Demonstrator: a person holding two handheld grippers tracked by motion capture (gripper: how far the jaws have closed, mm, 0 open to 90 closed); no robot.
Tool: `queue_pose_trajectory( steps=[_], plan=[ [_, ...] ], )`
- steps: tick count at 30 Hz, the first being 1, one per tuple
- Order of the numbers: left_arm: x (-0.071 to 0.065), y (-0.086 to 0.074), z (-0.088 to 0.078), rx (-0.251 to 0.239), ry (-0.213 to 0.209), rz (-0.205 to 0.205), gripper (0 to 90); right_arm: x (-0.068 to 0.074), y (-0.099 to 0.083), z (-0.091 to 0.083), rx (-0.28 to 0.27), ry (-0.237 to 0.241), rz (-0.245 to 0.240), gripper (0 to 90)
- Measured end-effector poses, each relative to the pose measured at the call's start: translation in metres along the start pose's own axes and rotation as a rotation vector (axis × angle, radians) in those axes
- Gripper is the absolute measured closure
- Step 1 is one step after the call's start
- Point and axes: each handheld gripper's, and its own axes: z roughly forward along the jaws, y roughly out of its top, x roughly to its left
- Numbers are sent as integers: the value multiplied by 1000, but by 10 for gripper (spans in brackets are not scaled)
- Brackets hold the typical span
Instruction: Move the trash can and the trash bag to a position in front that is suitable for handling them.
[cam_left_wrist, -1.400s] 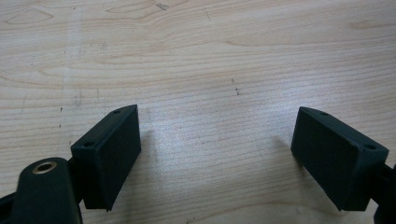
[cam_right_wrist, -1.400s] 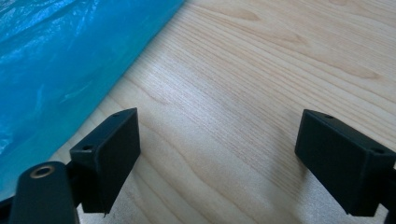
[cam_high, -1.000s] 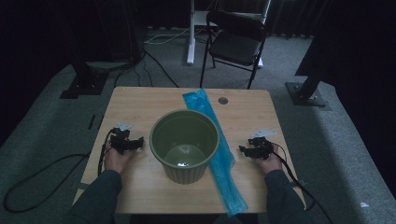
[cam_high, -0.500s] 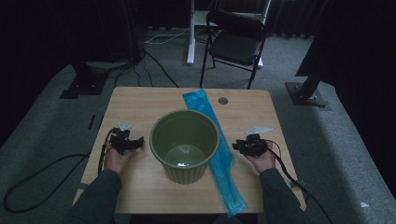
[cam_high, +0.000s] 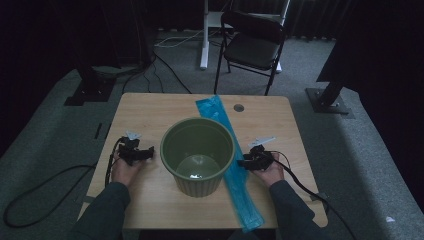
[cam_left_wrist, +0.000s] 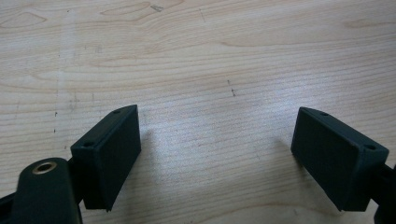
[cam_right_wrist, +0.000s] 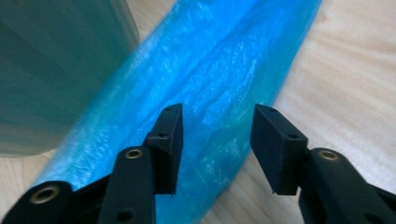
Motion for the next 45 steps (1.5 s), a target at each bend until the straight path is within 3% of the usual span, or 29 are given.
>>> queue_pose_trajectory(
  steps=[5,7,8,9,11,15,18,24,31,33,37,45],
  plan=[
    [0,0,0,0,-1,1,155,1,-3,9,51,-30,-20,531],
    [0,0,0,0,-2,1,155,1,-3,9,71,-61,-31,618],
    [0,0,0,0,-2,1,155,1,-3,9,71,-61,-31,618],
    [0,0,0,0,-2,2,155,1,-3,8,82,-75,-39,695],
    [0,0,0,0,-2,1,155,0,-3,8,89,-81,-45,723],
    [0,0,0,0,-2,2,155,-2,-4,4,118,-125,-103,796],
    [0,0,0,0,-2,2,155,-5,-5,2,121,-131,-111,812],
    [0,0,0,-1,-3,2,155,-18,-11,-8,139,-146,-95,819],
    [0,0,0,1,-7,6,155,-34,-18,-21,122,-156,-54,825],
    [-1,0,-2,8,-33,33,155,-39,-20,-25,118,-160,-41,831],
    [-1,0,-2,18,-37,38,155,-44,-22,-28,121,-168,-41,834],
    [-1,2,-3,36,-48,49,168,-58,-29,-37,143,-219,-18,858]
  ],
)
